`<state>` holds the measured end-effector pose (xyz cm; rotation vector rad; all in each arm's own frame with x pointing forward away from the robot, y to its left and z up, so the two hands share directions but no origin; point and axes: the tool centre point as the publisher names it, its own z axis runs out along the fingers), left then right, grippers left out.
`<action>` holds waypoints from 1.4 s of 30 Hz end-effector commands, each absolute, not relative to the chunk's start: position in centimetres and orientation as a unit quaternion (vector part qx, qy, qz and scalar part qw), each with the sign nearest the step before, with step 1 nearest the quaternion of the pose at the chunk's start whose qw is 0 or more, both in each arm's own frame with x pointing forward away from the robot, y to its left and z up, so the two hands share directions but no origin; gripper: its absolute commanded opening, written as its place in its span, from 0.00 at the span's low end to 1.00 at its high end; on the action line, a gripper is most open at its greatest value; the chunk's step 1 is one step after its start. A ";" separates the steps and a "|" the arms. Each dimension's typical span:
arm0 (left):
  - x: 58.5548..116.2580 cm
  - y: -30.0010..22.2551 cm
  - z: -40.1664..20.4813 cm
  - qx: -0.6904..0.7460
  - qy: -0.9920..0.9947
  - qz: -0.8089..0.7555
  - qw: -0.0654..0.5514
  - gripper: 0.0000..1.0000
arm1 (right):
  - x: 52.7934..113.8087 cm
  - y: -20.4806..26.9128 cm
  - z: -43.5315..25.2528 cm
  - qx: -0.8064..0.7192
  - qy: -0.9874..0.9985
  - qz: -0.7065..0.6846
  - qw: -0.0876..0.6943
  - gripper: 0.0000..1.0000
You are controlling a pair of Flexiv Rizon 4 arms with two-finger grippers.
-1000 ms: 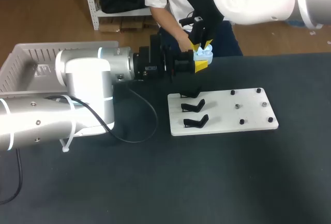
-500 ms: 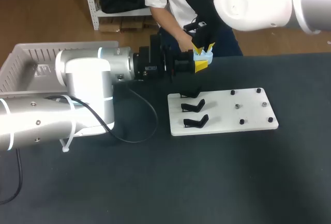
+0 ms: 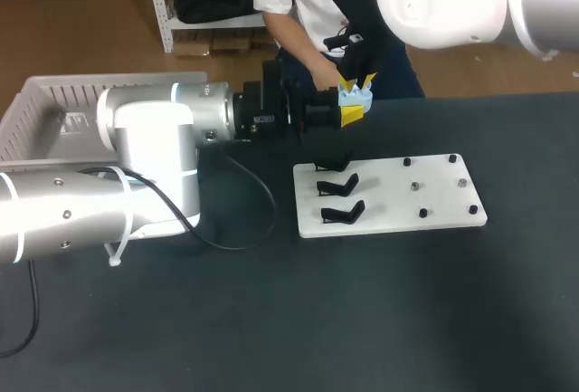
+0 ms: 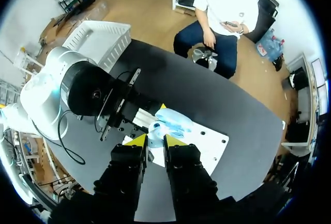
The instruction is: Pick up each earbud case from the left stands, insert the matching earbuds, close the lid, and place the case in the box.
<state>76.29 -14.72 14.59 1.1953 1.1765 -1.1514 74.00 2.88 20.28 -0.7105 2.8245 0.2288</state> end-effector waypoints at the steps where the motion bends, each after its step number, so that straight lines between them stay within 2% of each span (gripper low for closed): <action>1: 76.1 -14.7 14.5 0.498 0.491 -0.480 0.530 0.00 | 74.3 3.0 20.0 -0.242 0.961 0.076 0.108 0.00; 42: 76.1 -14.7 14.5 0.498 0.491 -0.480 0.530 0.00 | 74.9 3.4 19.0 -0.255 0.960 0.059 0.097 0.00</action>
